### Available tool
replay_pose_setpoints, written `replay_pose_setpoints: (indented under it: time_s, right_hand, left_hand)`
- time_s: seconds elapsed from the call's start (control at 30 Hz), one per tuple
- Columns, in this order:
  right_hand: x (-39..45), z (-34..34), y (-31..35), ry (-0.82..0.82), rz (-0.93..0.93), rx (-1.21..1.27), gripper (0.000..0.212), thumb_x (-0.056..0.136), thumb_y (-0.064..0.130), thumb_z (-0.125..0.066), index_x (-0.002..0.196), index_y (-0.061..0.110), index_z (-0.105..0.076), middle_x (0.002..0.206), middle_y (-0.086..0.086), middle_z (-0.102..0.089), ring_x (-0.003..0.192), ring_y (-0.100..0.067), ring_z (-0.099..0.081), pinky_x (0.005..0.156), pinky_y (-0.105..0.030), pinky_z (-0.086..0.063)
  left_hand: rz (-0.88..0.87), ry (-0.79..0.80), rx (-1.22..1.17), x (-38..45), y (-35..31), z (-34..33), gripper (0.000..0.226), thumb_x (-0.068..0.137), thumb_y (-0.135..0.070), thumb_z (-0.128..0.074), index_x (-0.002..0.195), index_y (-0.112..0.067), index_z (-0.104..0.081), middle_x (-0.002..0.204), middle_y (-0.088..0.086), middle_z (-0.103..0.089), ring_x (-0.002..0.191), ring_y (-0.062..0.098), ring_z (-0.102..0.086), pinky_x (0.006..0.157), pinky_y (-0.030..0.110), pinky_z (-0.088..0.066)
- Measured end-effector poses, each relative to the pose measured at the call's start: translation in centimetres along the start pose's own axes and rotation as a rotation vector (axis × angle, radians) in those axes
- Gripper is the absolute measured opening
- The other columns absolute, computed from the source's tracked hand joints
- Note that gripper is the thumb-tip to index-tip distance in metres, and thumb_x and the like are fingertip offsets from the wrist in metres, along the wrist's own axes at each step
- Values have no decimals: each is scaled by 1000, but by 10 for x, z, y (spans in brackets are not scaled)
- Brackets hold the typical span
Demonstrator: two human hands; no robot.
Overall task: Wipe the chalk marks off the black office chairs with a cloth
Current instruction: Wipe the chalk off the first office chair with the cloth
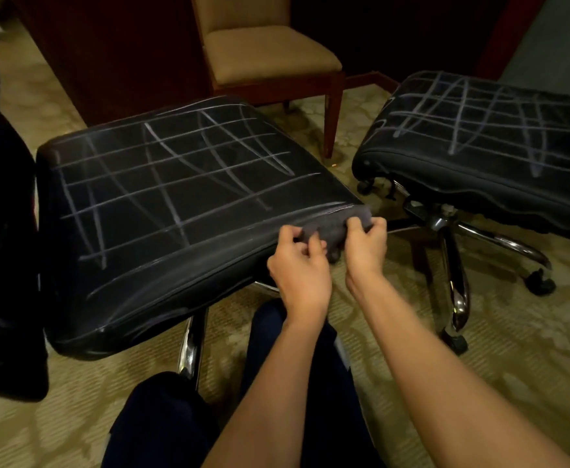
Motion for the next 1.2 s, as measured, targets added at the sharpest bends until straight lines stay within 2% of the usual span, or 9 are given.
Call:
replay_pose_setpoints:
  time_s: [0.13, 0.23, 0.37, 0.53, 0.7, 0.9, 0.97, 1.1, 1.2]
  right_hand:
    - [-51, -28, -3, 80, 121, -91, 12, 85, 29, -58, 93, 22, -51, 94, -3, -62, 94, -26, -62, 90, -52, -51]
    - [-86, -48, -8, 204, 225, -112, 12, 85, 24, -59, 84, 27, -48, 91, -4, -62, 88, -23, -61, 86, -49, -51]
    - [-85, -43, -15, 268, 194, -87, 12, 83, 33, -61, 88, 27, -52, 89, -6, -66, 85, -22, -65, 84, -51, -54]
    - [-56, -18, -7, 192, 98, 64, 16, 96, 14, -61, 108, 14, -49, 97, -8, -65, 79, -9, -64, 63, -17, -53]
    - [-66, -19, -17, 178, 70, 133, 14, 98, 15, -59, 98, 26, -51, 99, -8, -65, 88, -14, -68, 71, -23, -55]
    - [-101, -48, -34, 320, 41, 137, 6, 97, 15, -61, 99, 16, -55, 97, -8, -70, 88, -12, -71, 77, -29, -59]
    - [-105, -50, -33, 362, 7, 179, 5, 98, 14, -59, 101, 13, -55, 96, -8, -70, 88, -13, -72, 74, -26, -58]
    - [-96, -33, -9, 405, 22, 213, 17, 99, 12, -58, 111, 0, -55, 96, -11, -70, 87, -18, -71, 70, -25, -59]
    - [-91, -25, 12, 482, 61, 188, 14, 99, 11, -57, 108, 0, -55, 96, -15, -69, 87, -20, -70, 69, -27, -60]
  left_hand:
    - [-33, -159, -56, -10, 6, 70, 18, 96, -8, -64, 88, -22, -56, 74, 1, -74, 71, 11, -74, 71, 34, -63]
    - [-61, -239, -36, -24, 9, 119, 12, 95, -9, -66, 91, -17, -59, 75, 3, -75, 74, 11, -75, 73, 33, -62]
    - [-48, -259, -167, -33, 15, 116, 17, 96, -5, -62, 99, -21, -57, 79, 9, -74, 78, 16, -75, 75, 36, -62]
    - [-20, -237, -205, -30, 19, 67, 23, 96, -10, -65, 104, -28, -54, 84, 5, -75, 77, 12, -75, 76, 40, -63]
    - [-78, -159, -91, -34, 26, 70, 19, 97, -14, -63, 105, -30, -57, 81, -3, -74, 75, 7, -74, 73, 43, -63]
    - [-19, -159, -178, -45, 43, 119, 17, 102, -23, -51, 112, -37, -50, 87, 4, -74, 68, 20, -74, 58, 29, -59]
    - [14, -155, -228, -44, 46, 116, 18, 102, -23, -53, 117, -30, -49, 90, 6, -74, 69, 22, -74, 57, 29, -59]
    - [62, -125, -249, -49, 51, 102, 40, 98, -22, -61, 136, -21, -48, 88, 7, -75, 68, 23, -74, 61, 31, -60]
    - [59, -11, -291, -51, 44, 85, 30, 98, -20, -62, 127, -22, -55, 83, 9, -74, 65, 26, -72, 59, 30, -58]
Point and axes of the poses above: each hand's wrist, its own x-axis towards the middle knuckle, its own z-axis out of the back of the hand, y = z × x, the point moved 10 cm from there along x, towards the middle knuckle
